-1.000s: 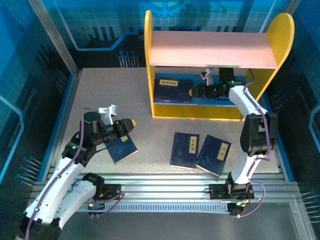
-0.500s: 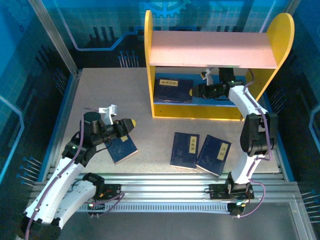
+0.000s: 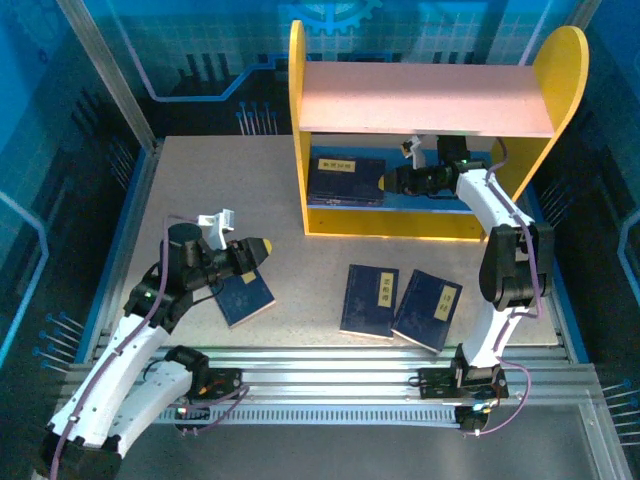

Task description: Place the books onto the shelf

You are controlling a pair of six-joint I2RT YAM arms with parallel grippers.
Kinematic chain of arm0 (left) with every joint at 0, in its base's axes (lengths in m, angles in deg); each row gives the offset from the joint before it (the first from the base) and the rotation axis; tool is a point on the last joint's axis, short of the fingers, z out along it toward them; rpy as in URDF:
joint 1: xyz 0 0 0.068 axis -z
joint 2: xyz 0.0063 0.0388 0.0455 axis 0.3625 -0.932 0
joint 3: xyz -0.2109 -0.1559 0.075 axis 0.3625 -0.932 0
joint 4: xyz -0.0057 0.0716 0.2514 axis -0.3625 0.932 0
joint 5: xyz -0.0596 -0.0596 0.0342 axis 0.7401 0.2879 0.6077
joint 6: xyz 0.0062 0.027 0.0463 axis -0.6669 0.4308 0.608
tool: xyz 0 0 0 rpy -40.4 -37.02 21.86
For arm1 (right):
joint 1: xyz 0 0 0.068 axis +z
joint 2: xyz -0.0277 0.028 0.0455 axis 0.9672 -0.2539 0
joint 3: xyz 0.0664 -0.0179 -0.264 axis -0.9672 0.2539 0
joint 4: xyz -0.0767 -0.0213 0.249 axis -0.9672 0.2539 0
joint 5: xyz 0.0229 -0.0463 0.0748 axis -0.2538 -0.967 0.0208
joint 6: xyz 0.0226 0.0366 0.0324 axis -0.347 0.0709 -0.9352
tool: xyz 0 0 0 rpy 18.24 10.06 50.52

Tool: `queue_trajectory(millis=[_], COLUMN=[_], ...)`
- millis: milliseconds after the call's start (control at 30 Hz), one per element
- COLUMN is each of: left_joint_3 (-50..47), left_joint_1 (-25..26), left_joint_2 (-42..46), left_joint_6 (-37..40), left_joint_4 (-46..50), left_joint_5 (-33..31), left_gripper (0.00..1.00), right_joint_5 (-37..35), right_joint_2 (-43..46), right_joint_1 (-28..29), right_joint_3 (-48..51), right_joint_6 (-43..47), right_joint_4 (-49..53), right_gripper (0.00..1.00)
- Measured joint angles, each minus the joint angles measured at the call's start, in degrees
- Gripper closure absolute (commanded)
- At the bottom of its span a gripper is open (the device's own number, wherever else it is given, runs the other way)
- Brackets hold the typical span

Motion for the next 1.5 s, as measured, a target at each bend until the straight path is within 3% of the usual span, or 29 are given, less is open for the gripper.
queue_trajectory(millis=[1500], left_joint_3=[0.0], left_joint_1=[-0.5], left_joint_2=[-1.5], left_joint_6=[0.0], left_joint_4=[-0.1], left_joint_5=[0.0], left_gripper=[0.62], right_joint_5=[0.1], right_joint_2=[-3.5], right_joint_1=[0.9], right_joint_3=[-4.9], right_joint_6=[0.1], right_joint_4=[0.8], right_gripper=[0.65])
